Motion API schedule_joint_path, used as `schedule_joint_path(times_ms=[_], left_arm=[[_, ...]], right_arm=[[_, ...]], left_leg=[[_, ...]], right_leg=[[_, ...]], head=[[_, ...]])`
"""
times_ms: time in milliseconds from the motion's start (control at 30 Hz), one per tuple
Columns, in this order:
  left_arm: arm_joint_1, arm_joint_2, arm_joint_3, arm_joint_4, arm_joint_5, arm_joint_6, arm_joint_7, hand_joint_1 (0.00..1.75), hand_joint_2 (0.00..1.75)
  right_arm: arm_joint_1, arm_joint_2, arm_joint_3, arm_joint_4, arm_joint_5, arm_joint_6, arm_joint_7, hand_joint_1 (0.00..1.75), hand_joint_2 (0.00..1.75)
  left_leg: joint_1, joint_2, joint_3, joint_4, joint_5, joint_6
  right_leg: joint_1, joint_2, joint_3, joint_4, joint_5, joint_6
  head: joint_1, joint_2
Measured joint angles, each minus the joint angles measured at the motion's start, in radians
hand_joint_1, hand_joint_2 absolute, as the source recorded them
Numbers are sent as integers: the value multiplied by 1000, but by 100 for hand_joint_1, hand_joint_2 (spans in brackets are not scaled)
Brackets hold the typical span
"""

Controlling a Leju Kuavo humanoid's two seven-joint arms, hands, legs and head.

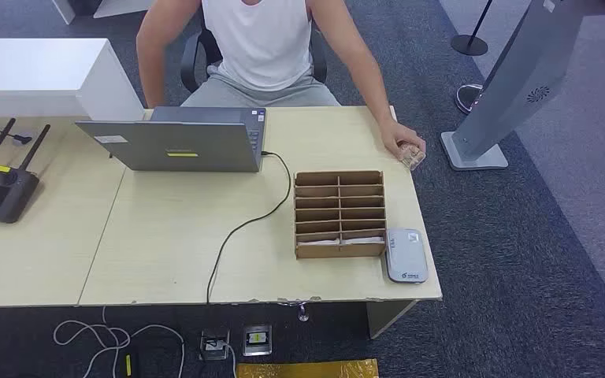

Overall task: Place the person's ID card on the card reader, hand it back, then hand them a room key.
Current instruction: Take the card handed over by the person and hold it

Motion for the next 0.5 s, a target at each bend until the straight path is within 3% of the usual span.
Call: schedule_joint_path(times_ms=[300, 500], left_arm=[[0, 0, 0, 0, -2, -1, -3, 0, 0], [0, -2, 0, 0, -1, 10, -3, 0, 0]], right_arm=[[-38, -18, -126, 0, -330, -93, 12, 0, 175], [-75, -41, -251, 0, -483, -248, -83, 0, 175]], left_leg=[[0, 0, 0, 0, 0, 0], [0, 0, 0, 0, 0, 0]], right_leg=[[0, 0, 0, 0, 0, 0], [0, 0, 0, 0, 0, 0]], head=[[0, 0], [0, 0]])
